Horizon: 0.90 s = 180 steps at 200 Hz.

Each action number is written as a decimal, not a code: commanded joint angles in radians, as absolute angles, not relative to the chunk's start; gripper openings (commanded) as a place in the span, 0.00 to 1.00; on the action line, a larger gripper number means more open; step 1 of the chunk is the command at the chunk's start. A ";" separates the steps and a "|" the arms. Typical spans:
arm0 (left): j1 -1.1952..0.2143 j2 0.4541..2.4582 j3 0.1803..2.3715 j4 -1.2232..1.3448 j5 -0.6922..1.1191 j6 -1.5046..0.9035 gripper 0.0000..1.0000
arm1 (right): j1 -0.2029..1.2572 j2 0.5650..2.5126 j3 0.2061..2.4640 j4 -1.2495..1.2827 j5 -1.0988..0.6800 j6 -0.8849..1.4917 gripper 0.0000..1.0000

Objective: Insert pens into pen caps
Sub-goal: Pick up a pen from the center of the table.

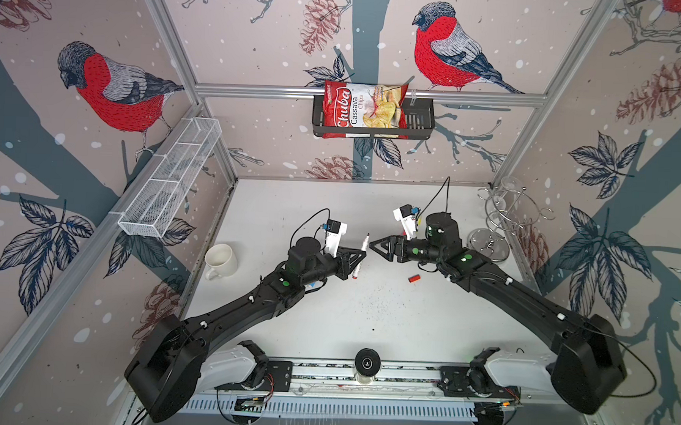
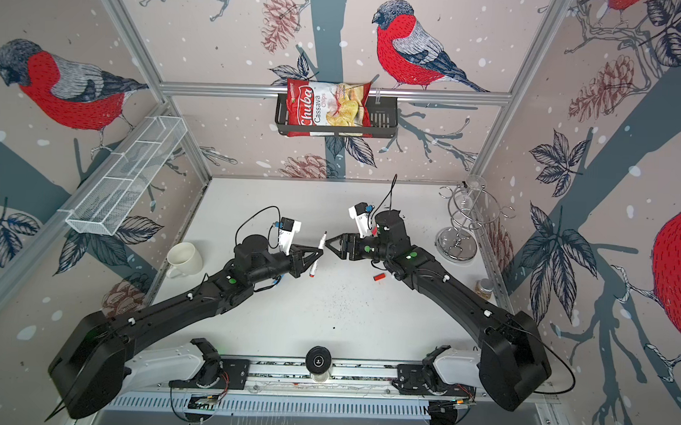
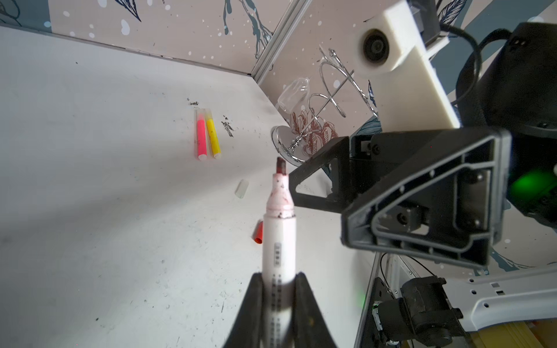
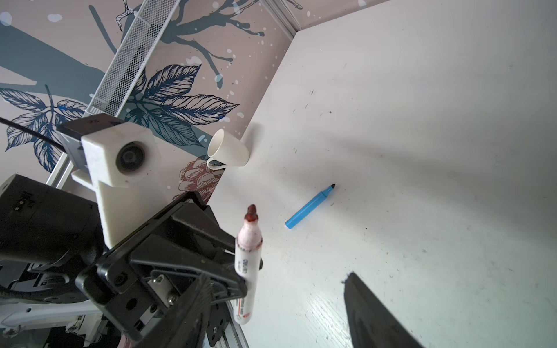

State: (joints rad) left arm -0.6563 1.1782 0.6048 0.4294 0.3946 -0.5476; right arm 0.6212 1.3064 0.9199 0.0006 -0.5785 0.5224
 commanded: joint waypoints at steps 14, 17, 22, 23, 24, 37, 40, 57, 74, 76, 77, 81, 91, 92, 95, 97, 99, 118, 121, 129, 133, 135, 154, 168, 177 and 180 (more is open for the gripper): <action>-0.667 1.185 0.624 0.499 0.411 -0.551 0.15 | 0.642 1.324 0.947 0.063 -0.600 0.526 0.65; -0.666 1.185 0.624 0.500 0.410 -0.551 0.15 | 0.644 1.326 0.948 0.065 -0.600 0.526 0.64; -0.669 1.185 0.624 0.502 0.411 -0.553 0.15 | 0.648 1.327 0.951 0.066 -0.597 0.527 0.63; -0.669 1.185 0.623 0.502 0.411 -0.552 0.15 | 0.648 1.328 0.951 0.066 -0.597 0.526 0.63; -0.669 1.184 0.623 0.502 0.411 -0.552 0.15 | 0.649 1.329 0.951 0.066 -0.597 0.526 0.63; -0.673 1.186 0.625 0.507 0.413 -0.553 0.15 | 0.653 1.334 0.957 0.066 -0.595 0.527 0.61; -0.675 1.187 0.625 0.508 0.413 -0.554 0.15 | 0.653 1.337 0.959 0.066 -0.595 0.526 0.60; -0.678 1.192 0.629 0.512 0.413 -0.551 0.15 | 0.658 1.345 0.960 0.069 -0.596 0.528 0.56; -0.681 1.197 0.629 0.519 0.415 -0.552 0.15 | 0.661 1.353 0.961 0.072 -0.597 0.532 0.51; -0.681 1.197 0.629 0.519 0.415 -0.553 0.15 | 0.661 1.353 0.961 0.073 -0.598 0.532 0.50; -0.681 1.197 0.629 0.520 0.415 -0.552 0.15 | 0.661 1.354 0.960 0.073 -0.598 0.532 0.50; -0.681 1.198 0.628 0.522 0.416 -0.553 0.15 | 0.661 1.354 0.960 0.074 -0.599 0.532 0.49; -0.682 1.201 0.629 0.528 0.419 -0.552 0.15 | 0.662 1.355 0.960 0.077 -0.601 0.535 0.47; -0.682 1.201 0.629 0.529 0.419 -0.552 0.15 | 0.663 1.355 0.961 0.077 -0.601 0.535 0.46; -0.682 1.204 0.630 0.529 0.420 -0.553 0.15 | 0.663 1.355 0.960 0.077 -0.601 0.535 0.45; -0.684 1.204 0.631 0.530 0.421 -0.553 0.15 | 0.663 1.354 0.960 0.077 -0.601 0.534 0.44; -0.683 1.205 0.631 0.530 0.422 -0.552 0.15 | 0.664 1.354 0.960 0.078 -0.601 0.534 0.43; -0.686 1.212 0.636 0.528 0.421 -0.549 0.15 | 0.664 1.352 0.960 0.083 -0.600 0.536 0.34; -0.685 1.213 0.636 0.527 0.421 -0.549 0.15 | 0.664 1.351 0.960 0.083 -0.600 0.537 0.32; -0.686 1.213 0.636 0.528 0.420 -0.548 0.15 | 0.665 1.351 0.961 0.084 -0.600 0.537 0.28; -0.686 1.215 0.636 0.529 0.419 -0.548 0.15 | 0.665 1.351 0.960 0.086 -0.601 0.537 0.26; -0.686 1.215 0.637 0.529 0.421 -0.549 0.15 | 0.666 1.351 0.960 0.086 -0.601 0.537 0.24; -0.686 1.220 0.639 0.533 0.428 -0.550 0.15 | 0.666 1.351 0.960 0.091 -0.606 0.542 0.18; -0.687 1.220 0.641 0.533 0.431 -0.549 0.15 | 0.666 1.352 0.959 0.097 -0.610 0.546 0.14; -0.687 1.220 0.641 0.532 0.435 -0.549 0.15 | 0.665 1.351 0.959 0.099 -0.613 0.548 0.13; -0.687 1.220 0.642 0.529 0.436 -0.548 0.15 | 0.666 1.350 0.959 0.099 -0.612 0.548 0.13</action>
State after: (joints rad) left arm -0.6846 1.2186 0.6312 0.4706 0.4171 -0.5488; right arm 0.6628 1.3544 0.9546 0.0582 -0.5930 0.5526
